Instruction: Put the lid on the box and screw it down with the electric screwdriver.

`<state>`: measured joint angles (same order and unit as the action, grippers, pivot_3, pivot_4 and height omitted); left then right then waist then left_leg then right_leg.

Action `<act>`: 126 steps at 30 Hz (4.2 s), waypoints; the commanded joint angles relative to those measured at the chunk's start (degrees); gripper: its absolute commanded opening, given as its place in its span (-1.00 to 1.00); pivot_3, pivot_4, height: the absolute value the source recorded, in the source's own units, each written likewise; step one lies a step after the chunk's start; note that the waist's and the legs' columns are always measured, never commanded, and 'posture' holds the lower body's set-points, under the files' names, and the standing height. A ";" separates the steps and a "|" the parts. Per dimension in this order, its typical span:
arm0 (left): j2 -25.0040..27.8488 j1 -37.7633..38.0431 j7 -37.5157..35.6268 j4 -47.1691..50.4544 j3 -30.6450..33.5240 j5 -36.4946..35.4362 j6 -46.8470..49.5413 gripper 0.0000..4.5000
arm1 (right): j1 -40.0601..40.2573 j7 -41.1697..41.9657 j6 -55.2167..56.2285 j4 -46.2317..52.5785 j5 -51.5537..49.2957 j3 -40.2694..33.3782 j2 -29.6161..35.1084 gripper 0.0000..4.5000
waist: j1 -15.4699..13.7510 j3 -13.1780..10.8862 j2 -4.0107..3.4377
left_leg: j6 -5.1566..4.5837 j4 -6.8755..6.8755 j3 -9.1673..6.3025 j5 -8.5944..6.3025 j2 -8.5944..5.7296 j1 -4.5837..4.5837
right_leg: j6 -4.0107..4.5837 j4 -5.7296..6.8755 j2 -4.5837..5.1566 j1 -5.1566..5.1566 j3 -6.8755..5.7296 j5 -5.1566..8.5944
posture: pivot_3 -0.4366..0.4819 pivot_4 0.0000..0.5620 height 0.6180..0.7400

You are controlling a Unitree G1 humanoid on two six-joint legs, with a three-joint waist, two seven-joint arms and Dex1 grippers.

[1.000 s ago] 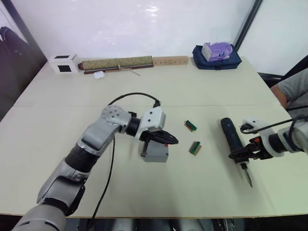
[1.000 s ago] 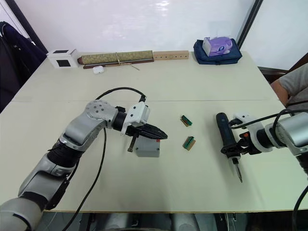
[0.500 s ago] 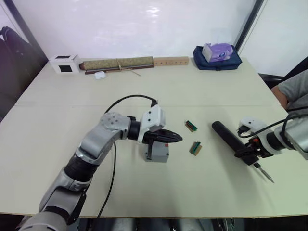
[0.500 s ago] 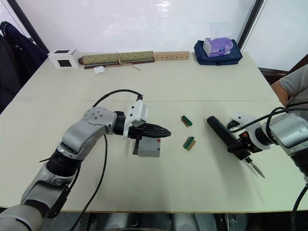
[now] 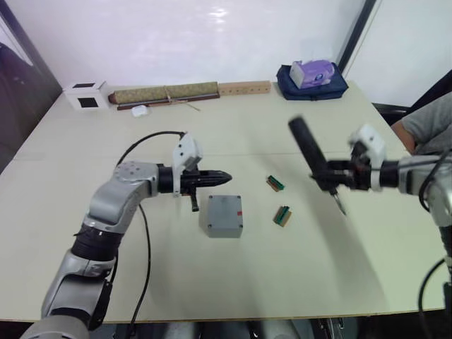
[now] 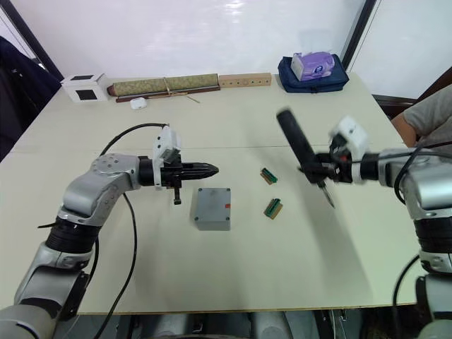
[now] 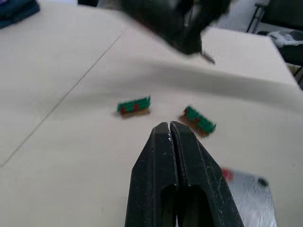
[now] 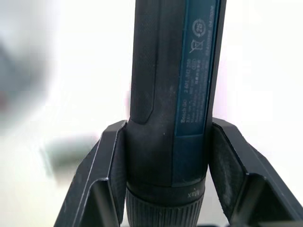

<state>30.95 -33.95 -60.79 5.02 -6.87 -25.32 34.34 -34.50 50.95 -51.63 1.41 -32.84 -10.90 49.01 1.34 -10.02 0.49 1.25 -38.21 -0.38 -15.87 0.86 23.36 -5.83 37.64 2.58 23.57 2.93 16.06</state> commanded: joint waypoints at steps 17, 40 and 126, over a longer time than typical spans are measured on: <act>6.85 -0.71 -7.89 2.22 -9.18 5.03 -0.68 -1.00 | 14.03 -30.59 10.08 33.65 -10.16 5.36 -35.51 -0.17 | -0.15 0.00 0.03 | 0.07 0.00 0.03 0.04 -0.13 0.04 | 0.01 0.08 0.00 0.08 0.00 0.00 | -0.05 -0.47 1.00; 7.07 -0.21 -8.94 2.30 -11.70 9.42 -2.49 -1.00 | 15.59 -29.97 27.74 22.24 7.91 13.85 -37.31 -0.17 | -0.34 0.01 0.03 | 0.07 -0.05 0.03 0.04 -0.14 0.00 | 0.05 0.25 0.03 0.08 0.00 0.03 | -0.05 -0.47 1.00; 0.17 3.79 -4.18 -0.51 -5.27 4.44 -2.86 -1.00 | -12.20 -47.12 -12.59 8.82 -46.66 -14.18 -15.23 -0.17 | -0.61 0.75 0.01 | -0.09 0.41 -0.23 -0.06 0.04 -0.28 | 0.22 -0.52 0.25 -0.49 -0.18 0.13 | -0.05 -0.47 1.00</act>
<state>30.91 -30.04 -65.28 4.28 -14.43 -18.98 30.11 -44.35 7.38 -59.19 16.26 -73.09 -20.00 28.90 0.73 -9.27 0.50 1.16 -37.85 -0.57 -15.93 0.88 23.29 -5.61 37.19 2.87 23.30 2.74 16.18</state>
